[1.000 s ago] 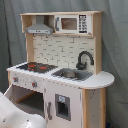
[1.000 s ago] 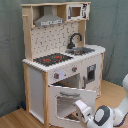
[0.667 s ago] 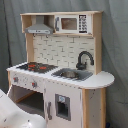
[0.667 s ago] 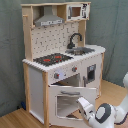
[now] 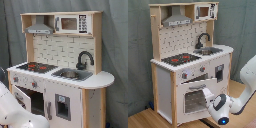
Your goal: Play with the kitchen
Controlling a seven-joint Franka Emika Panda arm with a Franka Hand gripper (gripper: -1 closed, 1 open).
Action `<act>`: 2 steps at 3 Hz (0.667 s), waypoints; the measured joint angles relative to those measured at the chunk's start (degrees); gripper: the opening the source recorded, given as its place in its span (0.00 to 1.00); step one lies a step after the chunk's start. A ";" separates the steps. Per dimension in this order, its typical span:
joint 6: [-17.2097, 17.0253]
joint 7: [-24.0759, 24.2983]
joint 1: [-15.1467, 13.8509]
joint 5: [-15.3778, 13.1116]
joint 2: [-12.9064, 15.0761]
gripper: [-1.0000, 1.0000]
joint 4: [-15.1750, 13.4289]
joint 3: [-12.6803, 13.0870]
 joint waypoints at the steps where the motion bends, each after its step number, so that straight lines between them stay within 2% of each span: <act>1: 4.43 0.00 -2.73 -1.33 0.00 1.00 -0.02 -2.23; 2: 8.80 0.00 -2.84 -3.40 0.00 1.00 0.07 -5.53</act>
